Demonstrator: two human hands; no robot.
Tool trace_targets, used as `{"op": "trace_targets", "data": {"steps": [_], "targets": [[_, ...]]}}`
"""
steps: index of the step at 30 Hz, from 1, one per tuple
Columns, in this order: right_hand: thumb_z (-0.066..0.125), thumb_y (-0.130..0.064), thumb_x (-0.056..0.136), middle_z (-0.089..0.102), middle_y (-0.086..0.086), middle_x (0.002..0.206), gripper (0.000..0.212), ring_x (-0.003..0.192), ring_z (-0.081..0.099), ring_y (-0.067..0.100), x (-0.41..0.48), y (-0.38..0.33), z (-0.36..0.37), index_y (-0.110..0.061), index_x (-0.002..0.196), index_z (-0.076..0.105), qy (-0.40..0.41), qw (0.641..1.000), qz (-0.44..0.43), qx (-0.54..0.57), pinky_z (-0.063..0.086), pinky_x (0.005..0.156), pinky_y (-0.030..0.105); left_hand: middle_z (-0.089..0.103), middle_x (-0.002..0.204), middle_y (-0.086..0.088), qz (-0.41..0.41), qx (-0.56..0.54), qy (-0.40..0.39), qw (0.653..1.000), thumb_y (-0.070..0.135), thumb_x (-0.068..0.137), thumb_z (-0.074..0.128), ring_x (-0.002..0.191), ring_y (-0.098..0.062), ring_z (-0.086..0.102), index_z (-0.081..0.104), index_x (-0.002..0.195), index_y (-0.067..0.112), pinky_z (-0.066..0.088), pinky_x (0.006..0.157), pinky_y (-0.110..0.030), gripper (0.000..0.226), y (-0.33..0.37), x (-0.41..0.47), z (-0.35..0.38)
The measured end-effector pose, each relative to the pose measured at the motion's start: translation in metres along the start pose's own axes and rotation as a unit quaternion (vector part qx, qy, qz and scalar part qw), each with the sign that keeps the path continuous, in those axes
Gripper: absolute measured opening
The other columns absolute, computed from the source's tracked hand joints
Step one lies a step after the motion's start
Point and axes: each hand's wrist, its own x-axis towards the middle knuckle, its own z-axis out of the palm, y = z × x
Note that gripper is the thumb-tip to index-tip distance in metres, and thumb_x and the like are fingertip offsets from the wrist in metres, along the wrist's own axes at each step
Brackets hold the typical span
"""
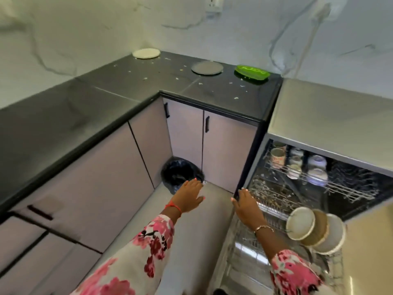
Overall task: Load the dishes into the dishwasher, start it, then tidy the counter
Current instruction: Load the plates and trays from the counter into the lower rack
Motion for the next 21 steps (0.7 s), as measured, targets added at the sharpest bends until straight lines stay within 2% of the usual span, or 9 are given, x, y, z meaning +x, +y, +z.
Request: {"op": "trace_targets", "data": {"steps": [6,11,15,21], "targets": [[0.035,-0.034,0.100,0.022,0.013,0.154,0.055,0.144,0.017,0.024,0.053,-0.071,0.002,-0.003,0.144,0.026,-0.010,0.998,-0.050,-0.031,0.013,0.117,0.031,0.022,0.155,-0.005,-0.048,-0.044,0.040,0.997,0.036,0.097,0.041,0.145,-0.019,0.010,0.028,0.145,0.008,0.006,0.117,-0.035,0.056,-0.067,0.013,-0.024],[0.035,-0.034,0.100,0.019,0.013,0.155,0.056,0.145,0.014,0.023,0.126,-0.113,0.005,-0.003,0.145,0.024,-0.009,0.997,-0.072,-0.019,0.013,0.119,0.034,0.023,0.154,-0.005,-0.067,-0.047,0.049,0.995,0.036,0.097,0.041,0.145,-0.019,0.011,0.028,0.144,0.008,0.007,0.118,-0.037,0.056,-0.126,0.049,-0.042],[0.037,-0.033,0.100,0.017,0.012,0.156,0.056,0.145,0.012,0.024,0.205,-0.142,-0.003,-0.002,0.145,0.023,0.010,0.996,-0.085,0.002,0.011,0.119,0.035,0.025,0.153,-0.007,-0.074,-0.046,0.053,0.995,0.037,0.098,0.039,0.145,-0.021,0.011,0.029,0.143,0.008,0.006,0.118,-0.037,0.055,-0.184,0.103,-0.065],[0.036,-0.034,0.100,0.014,0.011,0.156,0.058,0.146,0.010,0.022,0.332,-0.171,-0.026,-0.003,0.146,0.021,0.055,0.994,-0.094,-0.020,0.007,0.118,0.033,0.015,0.157,-0.003,-0.102,-0.045,0.073,0.991,0.042,0.098,0.037,0.146,-0.018,0.003,0.023,0.146,0.011,0.000,0.117,-0.037,0.060,-0.252,0.197,-0.110]]}}
